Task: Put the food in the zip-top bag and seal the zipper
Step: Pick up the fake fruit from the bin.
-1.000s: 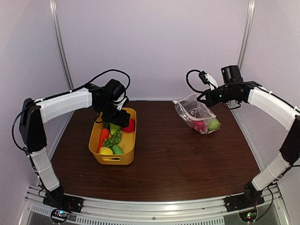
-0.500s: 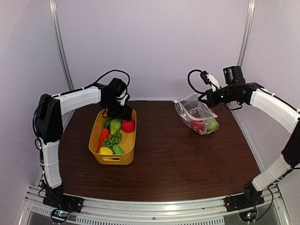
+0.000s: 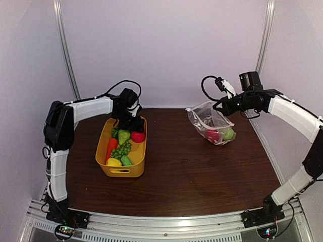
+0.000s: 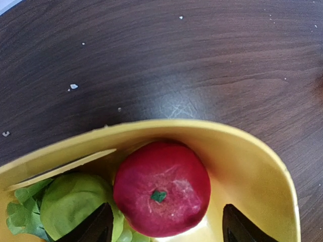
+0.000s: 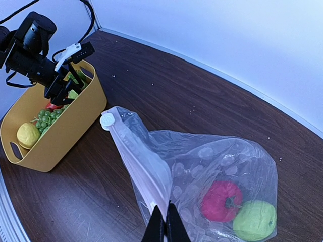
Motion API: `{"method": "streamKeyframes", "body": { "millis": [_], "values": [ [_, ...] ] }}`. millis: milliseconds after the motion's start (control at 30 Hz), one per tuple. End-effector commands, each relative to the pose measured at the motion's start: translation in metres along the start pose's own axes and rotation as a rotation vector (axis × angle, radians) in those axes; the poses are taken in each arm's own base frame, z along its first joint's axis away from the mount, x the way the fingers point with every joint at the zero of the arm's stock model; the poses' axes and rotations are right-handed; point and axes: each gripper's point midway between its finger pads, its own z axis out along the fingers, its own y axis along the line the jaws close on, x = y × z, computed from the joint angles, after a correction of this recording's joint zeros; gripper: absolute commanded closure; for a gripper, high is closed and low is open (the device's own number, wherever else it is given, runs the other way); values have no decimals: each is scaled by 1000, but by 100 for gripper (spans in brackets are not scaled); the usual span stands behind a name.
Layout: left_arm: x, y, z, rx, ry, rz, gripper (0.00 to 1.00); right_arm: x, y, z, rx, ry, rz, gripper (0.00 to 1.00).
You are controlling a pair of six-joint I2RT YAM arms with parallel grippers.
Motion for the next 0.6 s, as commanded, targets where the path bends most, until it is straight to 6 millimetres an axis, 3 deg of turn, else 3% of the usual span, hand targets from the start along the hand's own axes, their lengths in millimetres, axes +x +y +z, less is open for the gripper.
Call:
{"method": "streamKeyframes", "body": {
  "millis": [0, 233, 333, 467, 567],
  "values": [
    [-9, -5, 12, 25, -22, -21, 24, -1, -4, 4, 9, -2, -5, 100],
    [-5, 0, 28, 4, -10, -51, 26, 1, -3, 5, 5, 3, -3, 100],
    [-4, 0, 32, 3, -10, -50, 32, 2, -3, 4, 6, 2, -1, 100],
    [-3, -2, 29, 17, -8, -48, 40, 4, -3, 4, 9, 4, 0, 100],
    [-7, -5, 17, 26, -18, -46, 45, 4, -3, 4, 10, 5, -2, 100]
  ]
}}
